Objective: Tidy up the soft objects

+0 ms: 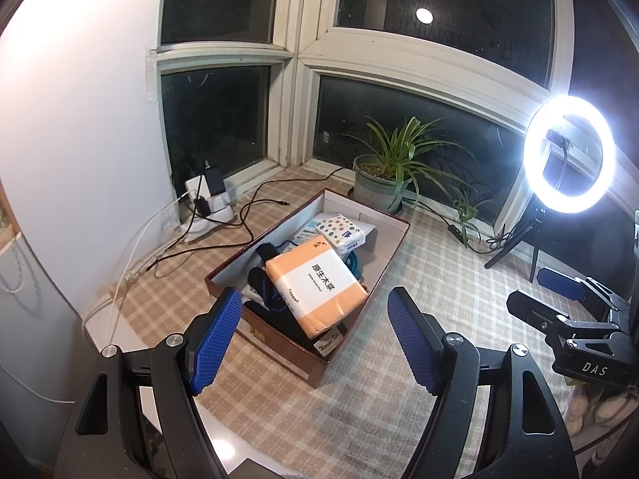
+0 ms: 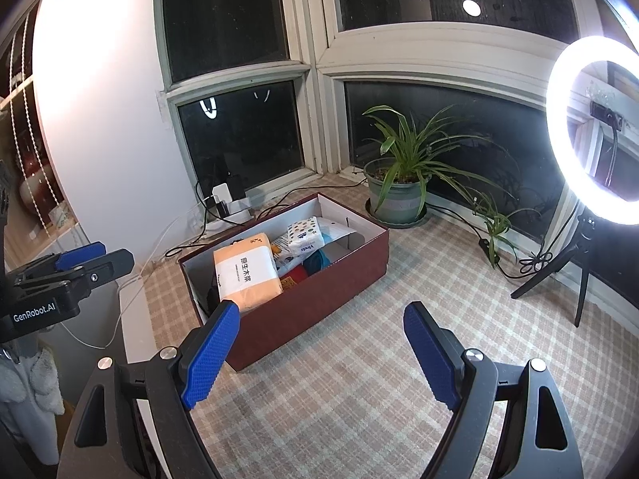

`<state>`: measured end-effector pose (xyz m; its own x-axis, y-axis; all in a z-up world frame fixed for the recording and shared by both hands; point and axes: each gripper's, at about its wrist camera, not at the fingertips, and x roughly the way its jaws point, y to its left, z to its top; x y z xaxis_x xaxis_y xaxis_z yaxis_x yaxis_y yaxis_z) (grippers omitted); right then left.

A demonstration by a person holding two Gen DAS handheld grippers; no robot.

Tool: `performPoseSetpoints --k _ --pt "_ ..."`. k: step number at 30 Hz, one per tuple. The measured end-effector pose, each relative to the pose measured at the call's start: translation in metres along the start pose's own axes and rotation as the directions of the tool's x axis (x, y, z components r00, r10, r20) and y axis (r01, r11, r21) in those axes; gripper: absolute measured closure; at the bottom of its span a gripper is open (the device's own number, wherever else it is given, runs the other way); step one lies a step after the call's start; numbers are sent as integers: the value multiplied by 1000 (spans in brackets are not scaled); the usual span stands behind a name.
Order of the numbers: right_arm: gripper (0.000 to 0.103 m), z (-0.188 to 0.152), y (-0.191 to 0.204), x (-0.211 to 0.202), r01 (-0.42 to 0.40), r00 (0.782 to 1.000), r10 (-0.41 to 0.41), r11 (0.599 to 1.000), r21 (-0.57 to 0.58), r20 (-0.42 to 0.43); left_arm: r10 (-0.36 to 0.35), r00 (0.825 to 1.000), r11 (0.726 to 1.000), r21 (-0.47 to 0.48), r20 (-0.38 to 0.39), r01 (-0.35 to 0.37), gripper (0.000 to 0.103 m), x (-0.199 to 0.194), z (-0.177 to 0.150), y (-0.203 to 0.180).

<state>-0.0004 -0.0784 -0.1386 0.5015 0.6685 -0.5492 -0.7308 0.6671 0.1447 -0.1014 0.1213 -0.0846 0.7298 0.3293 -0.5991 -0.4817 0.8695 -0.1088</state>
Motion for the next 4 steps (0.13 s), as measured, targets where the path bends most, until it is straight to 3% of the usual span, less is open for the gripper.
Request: performPoseSetpoints --k 4 --pt "22 0 -1 0 0 1000 0 1000 0 -3 1 1000 1000 0 -8 -1 27 1 -1 1"
